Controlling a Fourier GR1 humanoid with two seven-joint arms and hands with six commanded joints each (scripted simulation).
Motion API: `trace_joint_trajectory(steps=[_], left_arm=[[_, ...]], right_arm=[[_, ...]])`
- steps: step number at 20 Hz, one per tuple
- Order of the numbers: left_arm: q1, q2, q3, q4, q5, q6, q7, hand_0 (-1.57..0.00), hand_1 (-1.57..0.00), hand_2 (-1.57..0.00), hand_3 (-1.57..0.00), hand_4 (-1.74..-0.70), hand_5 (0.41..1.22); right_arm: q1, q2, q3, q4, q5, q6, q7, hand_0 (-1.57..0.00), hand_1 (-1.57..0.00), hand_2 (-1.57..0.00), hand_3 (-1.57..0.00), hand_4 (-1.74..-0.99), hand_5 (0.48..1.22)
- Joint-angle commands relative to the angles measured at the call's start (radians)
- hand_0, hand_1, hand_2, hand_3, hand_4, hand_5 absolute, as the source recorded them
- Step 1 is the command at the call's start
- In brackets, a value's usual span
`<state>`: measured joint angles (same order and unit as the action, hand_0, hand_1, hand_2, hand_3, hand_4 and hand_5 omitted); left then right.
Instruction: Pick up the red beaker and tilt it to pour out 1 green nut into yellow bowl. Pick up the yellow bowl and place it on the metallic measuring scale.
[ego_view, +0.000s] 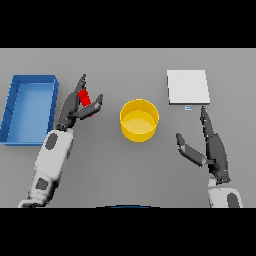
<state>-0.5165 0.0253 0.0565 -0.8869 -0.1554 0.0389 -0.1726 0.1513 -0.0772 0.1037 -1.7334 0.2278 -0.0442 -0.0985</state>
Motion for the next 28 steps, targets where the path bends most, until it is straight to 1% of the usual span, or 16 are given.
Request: trace_joint_trajectory(steps=[1, 2, 3, 4, 5, 7, 8, 11, 12, 14, 15, 17, 21, 23, 26, 28], left_arm=[[-0.016, -0.005, 0.014, 0.017, 0.011, 0.007, -0.005, 0.00, -0.03, -0.07, -0.03, -1.38, 0.724], [-0.025, -0.005, 0.028, 0.023, 0.022, 0.012, -0.008, -0.12, -0.15, -0.18, -0.12, -1.41, 0.750], [-0.023, -0.016, 0.040, 0.046, 0.031, 0.018, -0.020, -0.29, -0.33, -0.36, -0.29, -1.45, 0.783], [-0.033, -0.025, 0.040, 0.057, 0.023, 0.041, -0.003, -0.44, -0.48, -0.52, -0.55, -1.45, 0.871], [-0.048, -0.022, 0.037, 0.067, 0.008, 0.058, -0.009, -0.66, -0.70, -0.73, -0.72, -1.50, 0.941], [-0.064, -0.011, 0.029, 0.086, -0.008, 0.054, -0.008, -0.99, -1.01, -1.03, -0.93, -1.57, 1.042], [-0.072, -0.009, 0.019, 0.092, -0.013, 0.051, -0.006, -1.11, -1.12, -1.14, -0.97, -1.60, 1.078], [-0.055, -0.014, 0.002, 0.074, -0.020, 0.034, -0.012, -1.33, -1.34, -1.35, -1.27, -1.52, 1.148], [-0.052, -0.024, 0.001, 0.066, -0.026, 0.046, -0.004, -1.38, -1.39, -1.40, -1.33, -1.51, 1.162], [-0.051, -0.030, 0.005, 0.044, -0.011, 0.060, 0.006, -1.45, -1.45, -1.46, -1.41, -1.59, 1.151], [-0.058, -0.033, 0.014, 0.041, 0.005, 0.068, -0.009, -1.47, -1.48, -1.48, -1.45, -1.62, 1.140], [-0.050, -0.034, 0.021, 0.003, 0.030, 0.083, -0.022, -1.51, -1.51, -1.51, -1.49, -1.66, 1.128], [-0.049, -0.015, -0.017, -0.075, 0.022, 0.103, 0.007, -1.55, -1.55, -1.55, -1.54, -1.71, 1.114], [-0.048, 0.002, -0.069, -0.122, -0.014, 0.102, 0.033, -1.55, -1.56, -1.56, -1.55, -1.72, 1.114], [-0.091, 0.060, -0.169, -0.159, -0.108, 0.067, 0.178, -1.56, -1.56, -1.56, -1.56, -1.73, 1.124], [-0.098, 0.080, -0.218, -0.175, -0.150, 0.053, 0.207, -1.56, -1.56, -1.56, -1.56, -1.73, 1.122]], right_arm=[[-0.004, -0.001, -0.001, -0.001, -0.002, 0.001, 0.013, 0.00, 0.00, 0.00, 0.00, -1.259, 0.642], [-0.006, 0.007, 0.004, 0.003, 0.001, -0.002, 0.012, 0.00, 0.00, 0.00, 0.00, -1.260, 0.642], [-0.004, 0.004, 0.000, 0.000, 0.006, -0.008, 0.012, 0.00, 0.00, 0.00, 0.00, -1.258, 0.644], [0.006, 0.003, 0.000, -0.006, 0.007, -0.010, -0.003, 0.00, 0.00, 0.00, 0.00, -1.257, 0.645], [-0.004, -0.001, -0.003, -0.002, 0.007, -0.009, 0.008, 0.00, 0.00, 0.00, 0.00, -1.255, 0.644], [0.005, -0.001, -0.005, -0.005, -0.002, -0.004, -0.003, 0.00, 0.00, 0.00, 0.00, -1.254, 0.645], [0.008, 0.005, -0.001, -0.005, 0.001, -0.007, -0.002, 0.00, 0.00, 0.00, 0.00, -1.252, 0.644], [0.009, -0.001, -0.009, 0.002, -0.016, 0.005, -0.002, 0.00, 0.00, 0.00, 0.00, -1.259, 0.646], [0.017, 0.002, -0.002, -0.014, -0.009, 0.002, 0.000, 0.00, 0.00, 0.00, 0.00, -1.257, 0.645], [0.020, 0.002, -0.004, -0.024, -0.017, 0.005, 0.003, 0.00, 0.00, 0.00, 0.00, -1.257, 0.643], [0.014, 0.009, -0.006, -0.012, -0.020, 0.003, 0.009, 0.00, 0.00, 0.00, 0.00, -1.260, 0.643], [0.007, 0.003, -0.010, 0.000, -0.009, -0.007, 0.003, 0.00, 0.00, 0.00, 0.00, -1.258, 0.646], [0.001, -0.005, -0.004, 0.004, 0.003, -0.001, -0.007, 0.00, 0.00, 0.00, 0.00, -1.263, 0.652], [0.010, -0.003, 0.003, 0.009, 0.012, -0.002, -0.025, 0.00, 0.00, 0.00, 0.00, -1.262, 0.658], [0.016, -0.018, -0.004, -0.018, 0.014, -0.003, -0.022, 0.00, 0.00, 0.00, 0.00, -1.253, 0.666], [0.020, -0.017, 0.003, -0.012, 0.024, -0.002, -0.014, 0.00, 0.00, 0.00, 0.00, -1.256, 0.674]])
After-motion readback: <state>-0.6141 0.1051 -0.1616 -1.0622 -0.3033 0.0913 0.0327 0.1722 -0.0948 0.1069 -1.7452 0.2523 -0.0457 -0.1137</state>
